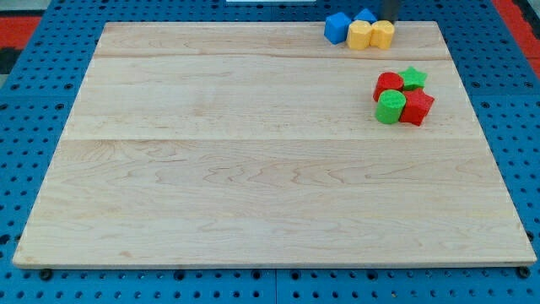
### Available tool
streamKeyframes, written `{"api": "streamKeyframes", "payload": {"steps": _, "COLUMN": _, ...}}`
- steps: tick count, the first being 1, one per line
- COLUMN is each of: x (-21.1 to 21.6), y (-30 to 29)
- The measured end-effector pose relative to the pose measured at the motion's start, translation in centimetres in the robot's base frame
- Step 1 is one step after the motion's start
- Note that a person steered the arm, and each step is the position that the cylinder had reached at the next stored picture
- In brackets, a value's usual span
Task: Separate the blue and yellow blocks from each other
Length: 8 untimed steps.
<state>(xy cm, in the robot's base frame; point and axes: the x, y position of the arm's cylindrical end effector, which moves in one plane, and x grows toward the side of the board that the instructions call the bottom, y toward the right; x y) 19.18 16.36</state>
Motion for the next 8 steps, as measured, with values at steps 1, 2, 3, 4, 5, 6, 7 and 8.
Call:
{"api": "streamKeyframes", "payload": {"steps": 1, "x": 0.5, "y": -4.2}}
{"api": "streamKeyframes", "payload": {"steps": 2, "x": 3.9, "y": -6.4}}
{"api": "streamKeyframes", "payload": {"steps": 3, "x": 5.1, "y": -6.2}}
{"api": "streamKeyframes", "payload": {"steps": 4, "x": 2.7, "y": -5.1}}
{"api": "streamKeyframes", "payload": {"steps": 5, "x": 0.5, "y": -3.5}}
{"api": "streamKeyframes", "payload": {"steps": 6, "x": 0.0, "y": 2.2}}
{"api": "streamKeyframes", "payload": {"steps": 7, "x": 0.2, "y": 8.8}}
{"api": "streamKeyframes", "payload": {"steps": 8, "x": 2.4, "y": 9.1}}
